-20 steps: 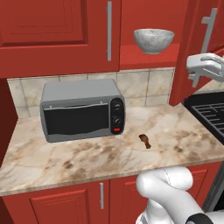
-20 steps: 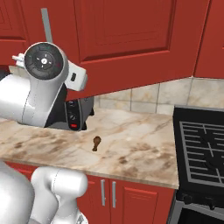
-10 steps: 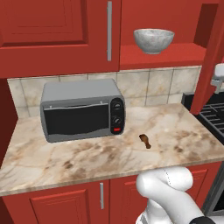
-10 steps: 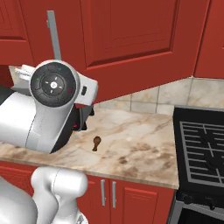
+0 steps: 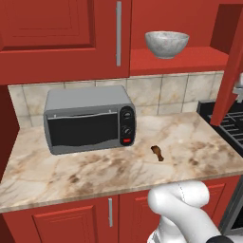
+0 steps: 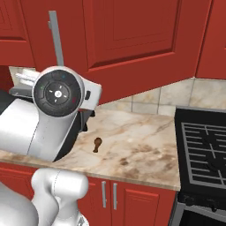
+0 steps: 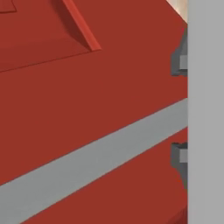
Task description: Retrieve the bowl from the cabinet, then place the raw meat into the bowl to avoid contamination.
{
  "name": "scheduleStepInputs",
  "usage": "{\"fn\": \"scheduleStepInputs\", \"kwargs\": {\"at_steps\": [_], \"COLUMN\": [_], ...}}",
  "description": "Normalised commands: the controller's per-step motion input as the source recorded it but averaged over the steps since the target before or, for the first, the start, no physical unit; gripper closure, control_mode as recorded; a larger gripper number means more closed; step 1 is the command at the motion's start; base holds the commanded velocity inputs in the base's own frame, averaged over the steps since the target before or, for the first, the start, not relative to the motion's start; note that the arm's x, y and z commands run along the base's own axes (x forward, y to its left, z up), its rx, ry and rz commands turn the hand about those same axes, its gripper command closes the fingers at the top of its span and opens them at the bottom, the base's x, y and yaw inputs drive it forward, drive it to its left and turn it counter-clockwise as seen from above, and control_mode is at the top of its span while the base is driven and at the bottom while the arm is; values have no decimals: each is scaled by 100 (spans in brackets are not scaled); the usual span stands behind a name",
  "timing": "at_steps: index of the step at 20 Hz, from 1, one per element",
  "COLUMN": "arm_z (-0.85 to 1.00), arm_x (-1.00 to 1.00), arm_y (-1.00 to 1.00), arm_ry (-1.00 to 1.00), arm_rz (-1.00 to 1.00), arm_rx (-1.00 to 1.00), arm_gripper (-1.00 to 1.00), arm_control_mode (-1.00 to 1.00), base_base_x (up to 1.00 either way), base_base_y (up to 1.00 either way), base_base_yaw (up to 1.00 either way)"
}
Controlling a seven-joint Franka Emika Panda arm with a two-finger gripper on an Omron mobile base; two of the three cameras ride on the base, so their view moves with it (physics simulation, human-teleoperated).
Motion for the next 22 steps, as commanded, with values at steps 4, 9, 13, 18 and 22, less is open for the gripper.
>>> {"fn": "scheduleStepInputs", "kwargs": {"at_steps": [4,9,13,18,22], "arm_z": [0,1,12,6,0], "arm_x": [-58,-52,-15,-43,-46], "arm_y": [0,17,58,31,26], "arm_ry": [0,0,3,5,7], "arm_rz": [-2,-10,-16,-20,-21], "arm_rx": [0,-1,-10,-4,-6], "arm_gripper": [-100,-100,-100,-100,-100], "arm_control_mode": [-100,-100,-100,-100,-100], "base_base_x": [0,0,0,0,0], "base_base_y": [0,0,0,0,0], "base_base_yaw": [0,0,0,0,0]}}
